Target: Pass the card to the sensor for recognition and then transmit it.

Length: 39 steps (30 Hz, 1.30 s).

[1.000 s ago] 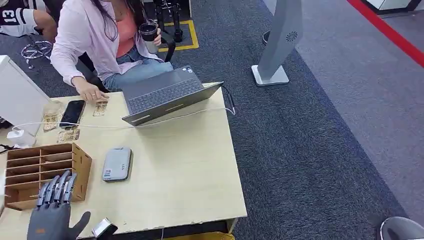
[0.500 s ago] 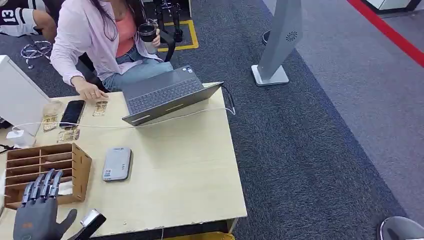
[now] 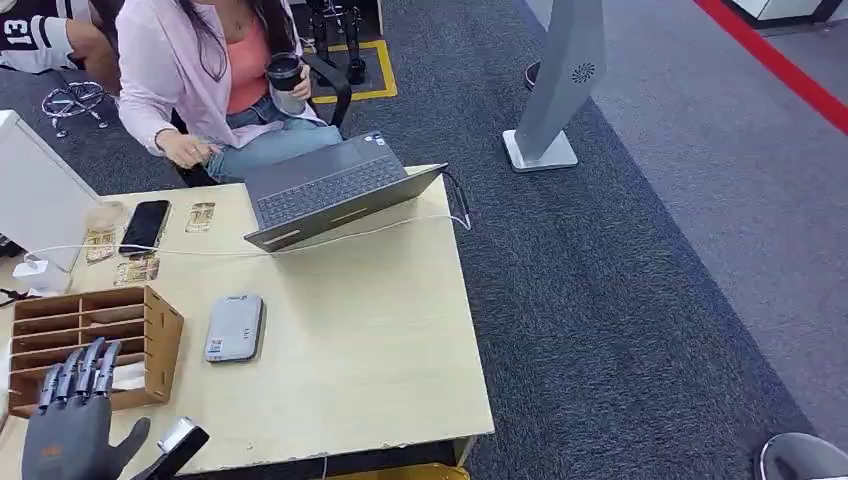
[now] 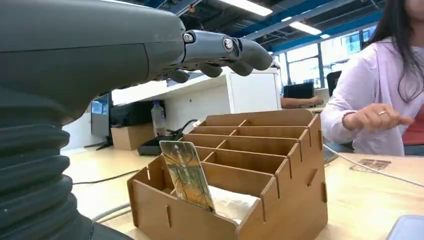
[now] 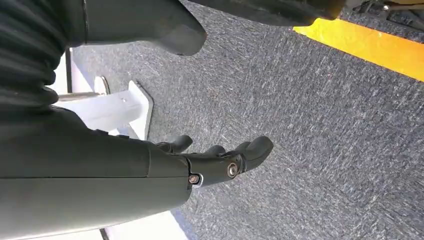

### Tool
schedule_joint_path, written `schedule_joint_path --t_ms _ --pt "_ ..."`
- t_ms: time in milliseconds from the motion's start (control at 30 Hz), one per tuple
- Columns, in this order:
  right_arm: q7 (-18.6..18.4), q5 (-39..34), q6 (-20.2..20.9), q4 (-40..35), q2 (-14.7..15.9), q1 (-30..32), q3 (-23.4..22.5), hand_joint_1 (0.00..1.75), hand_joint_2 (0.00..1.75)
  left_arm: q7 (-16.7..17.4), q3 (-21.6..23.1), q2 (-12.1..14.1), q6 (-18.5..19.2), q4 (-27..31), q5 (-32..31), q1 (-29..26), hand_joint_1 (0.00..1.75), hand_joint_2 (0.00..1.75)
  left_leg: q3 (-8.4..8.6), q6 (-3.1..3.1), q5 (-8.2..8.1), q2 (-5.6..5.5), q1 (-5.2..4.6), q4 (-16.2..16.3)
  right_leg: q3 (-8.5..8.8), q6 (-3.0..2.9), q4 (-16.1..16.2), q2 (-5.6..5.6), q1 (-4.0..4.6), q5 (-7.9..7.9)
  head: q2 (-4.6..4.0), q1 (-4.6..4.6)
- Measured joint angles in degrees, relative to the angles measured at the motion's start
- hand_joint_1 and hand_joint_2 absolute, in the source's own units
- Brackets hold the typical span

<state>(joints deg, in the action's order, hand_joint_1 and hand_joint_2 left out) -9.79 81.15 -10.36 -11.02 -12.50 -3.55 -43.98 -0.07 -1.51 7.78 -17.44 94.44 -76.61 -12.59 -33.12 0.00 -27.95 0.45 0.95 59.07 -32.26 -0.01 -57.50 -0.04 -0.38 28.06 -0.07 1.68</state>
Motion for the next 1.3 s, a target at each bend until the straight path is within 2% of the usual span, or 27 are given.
schedule_joint_path --t_ms 367,467,500,800,1300 --pt "0.0 0.0 0.04 0.0 0.0 0.0 0.0 0.0 1.75 0.21 -0.02 0.0 0.13 0.0 -0.04 0.0 0.0 1.75 0.0 0.0 0.0 0.0 0.0 0.0 0.0 0.0 0.0 0.0 0.0 0.0 0.0 -0.02" --pt "-0.07 1.11 0.94 0.0 0.0 -0.01 0.0 0.0 1.75 5.18 -0.91 -0.11 2.54 -0.94 -1.94 0.64 0.0 1.75 0.01 0.0 0.0 0.0 0.01 0.0 0.0 0.0 0.0 0.0 0.0 0.0 0.0 -0.02" --pt "-0.09 1.22 1.01 0.0 0.0 0.0 0.0 0.0 1.75 5.4 -1.57 -0.11 2.51 -1.81 -2.1 1.17 0.0 1.75 0.0 0.0 0.0 0.0 0.01 0.0 0.0 0.0 0.0 -0.01 0.0 0.0 0.0 -0.02" --pt "-0.13 1.66 1.09 0.0 -0.04 -0.02 0.0 0.0 1.75 5.11 -3.83 -0.37 2.32 -7.25 -3.28 3.57 0.0 1.75 -0.01 -0.03 0.02 -0.04 0.01 0.0 0.0 0.0 0.0 -0.02 0.0 0.0 0.0 0.0" --pt "-0.15 1.88 1.36 0.0 -0.13 -0.02 0.0 0.0 1.75 5.18 -4.07 -1.05 2.36 -9.97 -3.61 4.57 0.0 1.75 0.0 -0.03 0.02 -0.04 0.01 0.0 0.0 0.0 0.0 -0.02 0.0 0.0 0.0 -0.02"
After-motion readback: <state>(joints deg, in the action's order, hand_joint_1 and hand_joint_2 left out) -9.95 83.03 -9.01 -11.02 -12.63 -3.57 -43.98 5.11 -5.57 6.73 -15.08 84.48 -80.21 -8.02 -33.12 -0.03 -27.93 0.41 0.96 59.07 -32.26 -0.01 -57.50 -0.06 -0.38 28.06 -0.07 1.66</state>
